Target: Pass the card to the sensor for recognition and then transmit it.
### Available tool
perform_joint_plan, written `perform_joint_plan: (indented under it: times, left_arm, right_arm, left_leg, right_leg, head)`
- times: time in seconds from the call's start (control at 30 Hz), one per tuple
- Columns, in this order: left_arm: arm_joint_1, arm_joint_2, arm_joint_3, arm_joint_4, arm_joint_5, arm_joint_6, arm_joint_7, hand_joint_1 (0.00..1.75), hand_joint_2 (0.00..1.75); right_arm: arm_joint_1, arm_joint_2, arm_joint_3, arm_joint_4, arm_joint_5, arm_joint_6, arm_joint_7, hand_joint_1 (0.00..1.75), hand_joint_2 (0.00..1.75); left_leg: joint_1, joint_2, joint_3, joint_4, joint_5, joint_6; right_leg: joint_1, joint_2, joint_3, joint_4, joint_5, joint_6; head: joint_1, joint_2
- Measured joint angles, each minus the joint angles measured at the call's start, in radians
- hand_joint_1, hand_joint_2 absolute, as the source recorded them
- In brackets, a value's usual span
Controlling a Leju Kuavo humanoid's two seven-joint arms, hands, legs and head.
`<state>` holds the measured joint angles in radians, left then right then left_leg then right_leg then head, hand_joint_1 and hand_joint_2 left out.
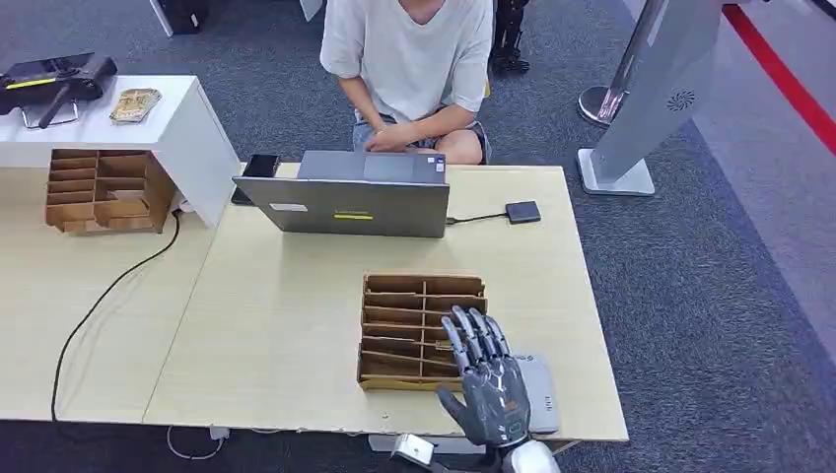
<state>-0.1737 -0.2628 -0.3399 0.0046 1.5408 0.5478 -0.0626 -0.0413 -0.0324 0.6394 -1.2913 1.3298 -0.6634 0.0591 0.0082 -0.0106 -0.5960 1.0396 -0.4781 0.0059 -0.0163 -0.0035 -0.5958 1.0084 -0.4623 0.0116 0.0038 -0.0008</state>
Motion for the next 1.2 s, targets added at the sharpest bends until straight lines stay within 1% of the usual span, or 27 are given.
perform_joint_plan:
  times: [0.03, 0.1, 0.23, 0.27, 0.43, 0.47, 0.57, 0.8, 0.9, 1.03, 1.13, 1.2]
  left_arm:
    - [0.0, 0.0, 0.0, 0.0, 0.0, 0.0, -0.001, 0.0, 0.0]
    - [0.0, 0.0, 0.0, 0.0, 0.0, 0.0, -0.002, 0.0, 0.0]
    - [0.0, 0.0, 0.0, 0.0, 0.0, 0.0, -0.002, 0.0, 0.0]
    - [0.0, 0.0, 0.0, 0.0, 0.0, 0.0, -0.002, 0.0, 0.0]
    - [0.0, 0.0, 0.0, 0.0, 0.0, 0.0, -0.003, 0.0, 0.0]
    - [0.0, 0.0, 0.0, 0.0, 0.0, 0.0, -0.003, 0.0, 0.0]
    - [0.0, 0.0, 0.0, 0.0, 0.0, 0.0, -0.003, 0.0, 0.0]
    - [0.0, 0.0, 0.0, 0.0, 0.0, 0.0, -0.003, 0.0, 0.0]
    - [0.0, 0.0, 0.0, 0.0, 0.0, 0.0, -0.003, 0.0, 0.0]
    - [0.0, 0.0, 0.0, 0.0, 0.0, 0.0, -0.003, 0.0, 0.0]
    - [0.0, 0.0, 0.0, 0.0, 0.0, 0.0, -0.003, 0.0, 0.0]
    - [0.0, 0.0, 0.0, 0.0, 0.0, 0.0, -0.002, 0.0, 0.0]
  right_arm:
    - [-0.003, -0.001, 0.0, 0.002, 0.0, 0.0, 0.002, 0.0, 1.75]
    - [-0.01, -0.004, 0.0, 0.004, 0.0, 0.002, 0.006, 0.1, 1.75]
    - [-0.018, -0.008, 0.0, 0.008, 0.002, 0.004, 0.018, 0.17, 1.75]
    - [-0.02, -0.009, 0.0, 0.008, 0.002, 0.005, 0.019, 0.35, 1.75]
    - [-0.028, -0.014, 0.0, 0.014, 0.005, 0.006, 0.03, 0.35, 1.75]
    - [-0.028, -0.016, 0.0, 0.014, 0.006, 0.006, 0.031, 0.44, 1.75]
    - [-0.029, -0.018, 0.0, 0.016, 0.008, 0.009, 0.036, 0.45, 1.75]
    - [-0.033, -0.022, 0.0, 0.023, 0.008, 0.014, 0.036, 0.42, 1.75]
    - [-0.035, -0.022, 0.0, 0.027, 0.008, 0.017, 0.037, 0.37, 1.75]
    - [-0.039, -0.022, 0.0, 0.031, 0.007, 0.023, 0.043, 0.44, 1.75]
    - [-0.04, -0.022, 0.0, 0.033, 0.007, 0.025, 0.046, 0.54, 1.75]
    - [-0.041, -0.022, 0.001, 0.036, 0.006, 0.027, 0.047, 0.52, 1.75]
  left_leg:
    - [0.0, 0.0, 0.0, 0.0, 0.0, 0.0]
    - [0.0, 0.0, 0.0, 0.0, 0.0, 0.0]
    - [0.0, 0.0, 0.0, 0.0, 0.0, 0.0]
    - [0.0, 0.0, 0.0, 0.0, 0.0, 0.0]
    - [0.0, 0.0, 0.0, 0.0, 0.0, 0.0]
    - [0.0, 0.0, 0.0, 0.0, 0.0, 0.0]
    - [0.0, 0.0, 0.0, 0.0, 0.0, 0.0]
    - [0.0, 0.0, 0.0, 0.0, 0.0, 0.0]
    - [0.0, 0.0, 0.0, 0.0, 0.0, 0.0]
    - [0.0, 0.0, 0.0, 0.0, 0.0, 0.0]
    - [0.0, 0.0, 0.0, 0.0, 0.0, 0.0]
    - [0.0, 0.0, 0.0, 0.0, 0.0, 0.0]
  right_leg:
    - [0.0, 0.0, 0.0, 0.0, 0.0, 0.0]
    - [0.0, 0.0, 0.0, 0.0, 0.0, 0.0]
    - [0.0, 0.0, 0.0, 0.0, 0.0, 0.0]
    - [0.0, 0.0, 0.0, 0.0, 0.0, 0.0]
    - [0.0, 0.0, 0.0, 0.0, 0.0, 0.0]
    - [0.0, 0.0, 0.0, 0.0, 0.0, 0.0]
    - [0.0, 0.0, 0.0, 0.0, 0.0, 0.0]
    - [0.0, 0.0, 0.0, 0.0, 0.0, 0.0]
    - [0.0, 0.0, 0.0, 0.0, 0.0, 0.0]
    - [0.0, 0.0, 0.0, 0.0, 0.0, 0.0]
    - [0.0, 0.0, 0.0, 0.0, 0.0, 0.0]
    - [0.0, 0.0, 0.0, 0.0, 0.0, 0.0]
  head:
    - [0.0, 0.0]
    - [0.0, 0.0]
    - [0.0, 0.0]
    - [0.0, 0.0]
    - [0.0, 0.0]
    - [0.0, 0.0]
    - [0.0, 0.0]
    - [0.0, 0.0]
    - [0.0, 0.0]
    - [0.0, 0.0]
    - [0.0, 0.0]
    - [0.0, 0.0]
